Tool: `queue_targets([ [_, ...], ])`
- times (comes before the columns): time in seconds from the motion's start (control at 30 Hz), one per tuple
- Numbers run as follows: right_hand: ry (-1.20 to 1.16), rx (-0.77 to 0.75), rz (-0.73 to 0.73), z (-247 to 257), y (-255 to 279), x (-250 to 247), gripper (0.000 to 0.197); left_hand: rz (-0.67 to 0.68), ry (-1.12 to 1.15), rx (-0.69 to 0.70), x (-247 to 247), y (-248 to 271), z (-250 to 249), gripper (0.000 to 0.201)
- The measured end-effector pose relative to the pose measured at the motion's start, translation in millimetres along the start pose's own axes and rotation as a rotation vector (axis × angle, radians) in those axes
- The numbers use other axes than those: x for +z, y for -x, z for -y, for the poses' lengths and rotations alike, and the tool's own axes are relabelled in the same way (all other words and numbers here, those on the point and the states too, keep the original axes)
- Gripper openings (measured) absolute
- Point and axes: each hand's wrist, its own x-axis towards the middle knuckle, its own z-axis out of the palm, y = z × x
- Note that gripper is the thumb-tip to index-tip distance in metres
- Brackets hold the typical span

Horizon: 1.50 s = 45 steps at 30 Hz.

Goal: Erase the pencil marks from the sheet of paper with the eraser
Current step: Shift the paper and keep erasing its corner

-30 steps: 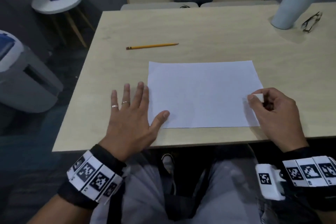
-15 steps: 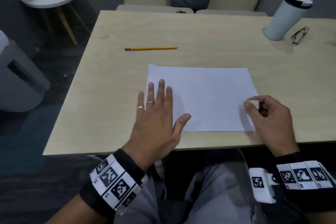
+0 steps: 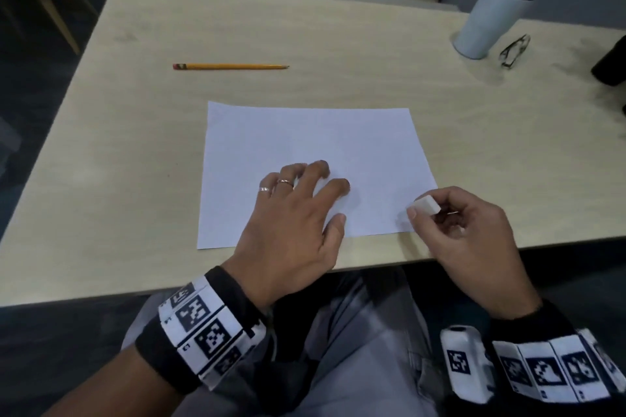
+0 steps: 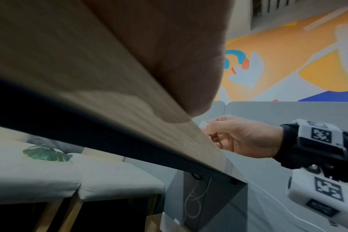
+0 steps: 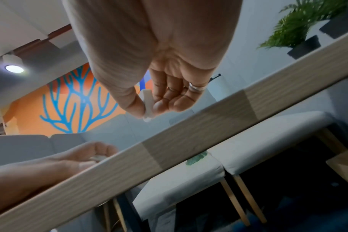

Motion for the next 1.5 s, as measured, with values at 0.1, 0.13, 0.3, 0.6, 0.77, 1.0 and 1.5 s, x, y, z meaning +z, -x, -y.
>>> queue_targets([
  [0.1, 0.098, -0.078, 0.049, 4.4, 3.8, 17.8, 0.011, 0.035, -0.089, -0.023, 2.0, 0.3, -3.2, 0.055],
  [0.13, 0.152, -0.126, 0.058, 7.5, 4.5, 24.2, 0.011, 0.045, -0.101, -0.024, 3.2, 0.2, -3.5, 0.058],
  [0.3, 0.315, -0.181, -0.015, -4.7, -1.6, 18.7, 0.012, 0.07, -0.086, -0.019, 6.7, -1.9, -0.1, 0.064],
  [0.6, 0.291, -0.204, -0.051, -8.8, -2.3, 20.3, 0.012, 0.08, -0.103, -0.007, 9.1, -2.0, 1.3, 0.065],
  [0.77, 0.338, -0.213, -0.068, 3.9, -5.8, 20.0, 0.01, 0.074, -0.091, -0.012, 7.4, -1.6, 0.1, 0.066],
  [1.0, 0.352, -0.202, -0.047, -0.8, -13.9, 25.8, 0.021, 0.073, -0.091, -0.008, 10.2, -2.1, 0.5, 0.067],
  [1.5, 0.322, -0.217, -0.012, 12.8, -15.7, 45.6, 0.023, 0.085, -0.076, -0.008, 7.2, -2.5, 0.4, 0.069],
])
